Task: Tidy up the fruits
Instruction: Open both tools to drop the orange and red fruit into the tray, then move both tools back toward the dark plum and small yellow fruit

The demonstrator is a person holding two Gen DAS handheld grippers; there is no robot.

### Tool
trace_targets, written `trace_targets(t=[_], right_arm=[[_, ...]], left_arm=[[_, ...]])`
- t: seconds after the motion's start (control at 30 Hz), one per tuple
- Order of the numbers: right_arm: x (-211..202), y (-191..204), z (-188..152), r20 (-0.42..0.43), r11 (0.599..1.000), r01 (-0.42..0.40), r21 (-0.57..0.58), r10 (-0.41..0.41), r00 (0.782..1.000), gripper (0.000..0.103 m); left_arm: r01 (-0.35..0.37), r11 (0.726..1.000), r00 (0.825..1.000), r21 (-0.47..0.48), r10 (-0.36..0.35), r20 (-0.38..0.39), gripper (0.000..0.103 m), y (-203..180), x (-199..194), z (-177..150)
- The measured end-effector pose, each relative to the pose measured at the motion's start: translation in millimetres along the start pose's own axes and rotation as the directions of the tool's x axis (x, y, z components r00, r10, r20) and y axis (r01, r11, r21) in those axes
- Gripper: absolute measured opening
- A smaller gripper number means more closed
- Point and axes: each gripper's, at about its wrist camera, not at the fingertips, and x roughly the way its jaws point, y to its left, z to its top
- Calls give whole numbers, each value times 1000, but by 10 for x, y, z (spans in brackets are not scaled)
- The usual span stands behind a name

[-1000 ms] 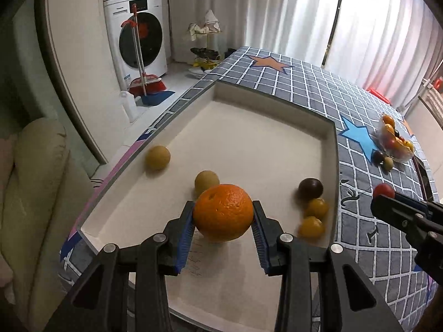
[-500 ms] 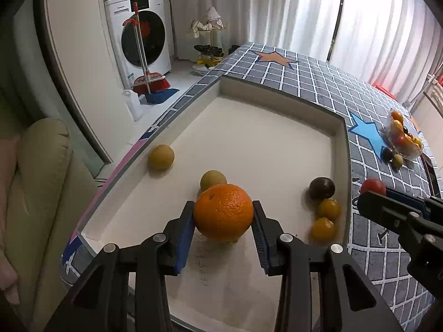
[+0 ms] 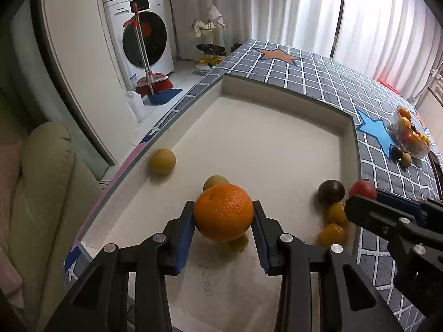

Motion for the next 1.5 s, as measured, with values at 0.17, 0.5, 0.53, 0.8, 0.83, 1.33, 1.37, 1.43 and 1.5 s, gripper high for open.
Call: trace_targets(t=[0.17,0.5,0.53,0.8,0.83,1.33,1.37,1.43,1.5], right_arm=[[62,-9,5,-13,1000,8,0,-8,1000,25],[79,-19,29,-26,1000,-7,16,7,1000,82],[52,-14,31,-15,1000,6,13,-6,1000,83],[-119,-80,8,11,999,25,48,-26,1000,89],[-142,-103,-7,14,998,28,53,-29,999,94],[-468,-1097,-554,-43,972,157,177,-152,988,103],[-484,-1202,-575,-47,965,170,199,-164,985,103],[-520,-1445,-621,-59,948,198,248,-190,980,103],[-547,-1628,-643,-63,934,222,279,-213,975,103]], left_arm=[[-7,1000,1000,-2,7,-7,41,14,32,0],[-25,1000,1000,-14,25,-2,51,63,51,0],[-24,1000,1000,-16,24,2,56,69,40,1],[-15,999,998,-37,17,65,87,92,-107,16],[-20,999,997,-29,22,69,87,68,-120,7],[125,985,991,119,-131,40,87,-710,-370,-69],[145,982,988,122,-149,28,87,-789,-375,-65],[171,975,985,140,-174,7,87,-934,-380,-73],[176,970,984,168,-178,-4,87,-1083,-375,-83]])
